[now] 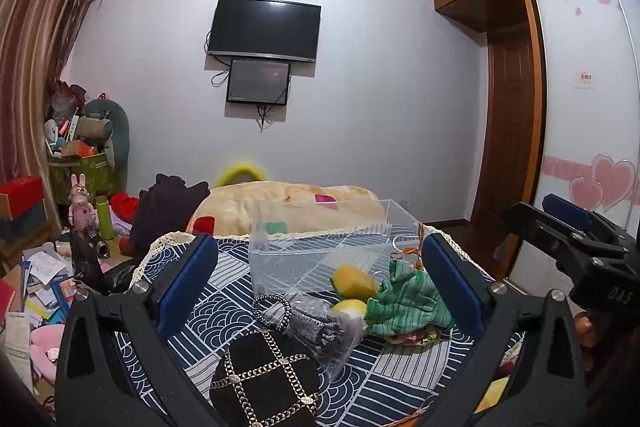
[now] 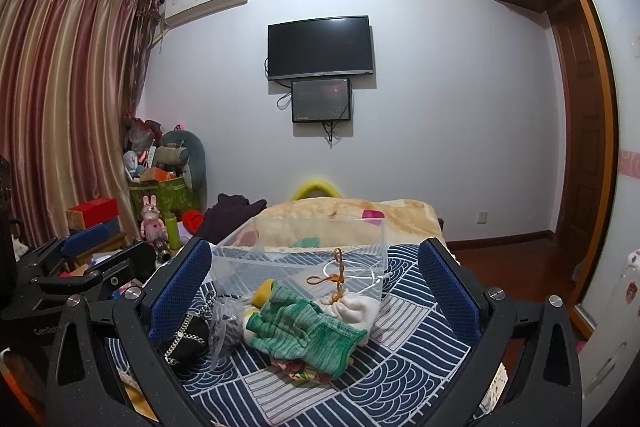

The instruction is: Organize soft objects

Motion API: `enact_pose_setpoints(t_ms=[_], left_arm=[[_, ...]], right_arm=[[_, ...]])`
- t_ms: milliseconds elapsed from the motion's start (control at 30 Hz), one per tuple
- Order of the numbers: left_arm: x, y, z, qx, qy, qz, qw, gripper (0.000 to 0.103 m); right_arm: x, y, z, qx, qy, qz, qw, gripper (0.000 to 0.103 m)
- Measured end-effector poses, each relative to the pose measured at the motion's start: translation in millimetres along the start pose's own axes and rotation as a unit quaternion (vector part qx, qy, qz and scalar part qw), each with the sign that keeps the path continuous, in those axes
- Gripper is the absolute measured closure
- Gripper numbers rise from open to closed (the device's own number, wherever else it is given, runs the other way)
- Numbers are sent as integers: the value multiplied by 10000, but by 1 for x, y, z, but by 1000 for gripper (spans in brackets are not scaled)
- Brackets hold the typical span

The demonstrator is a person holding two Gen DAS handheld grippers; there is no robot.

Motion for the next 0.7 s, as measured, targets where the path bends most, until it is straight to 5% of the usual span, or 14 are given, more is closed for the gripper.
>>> enact_pose_setpoints(t_ms=[700], left_arm=[[3, 1, 1, 21, -21, 4, 10000, 0]], right_arm=[[-1, 2, 1, 33, -34, -38, 10000, 0]])
Point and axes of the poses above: each gripper's, at about its wrist camera, not at the fingertips, and y roughly against the way its jaws point, x to its right, z to its underside, the point moved 5 cm from there along -y, roughly the way its jaws point, and after that the axes turned 12 degrees about x, right-handed, at the moved point
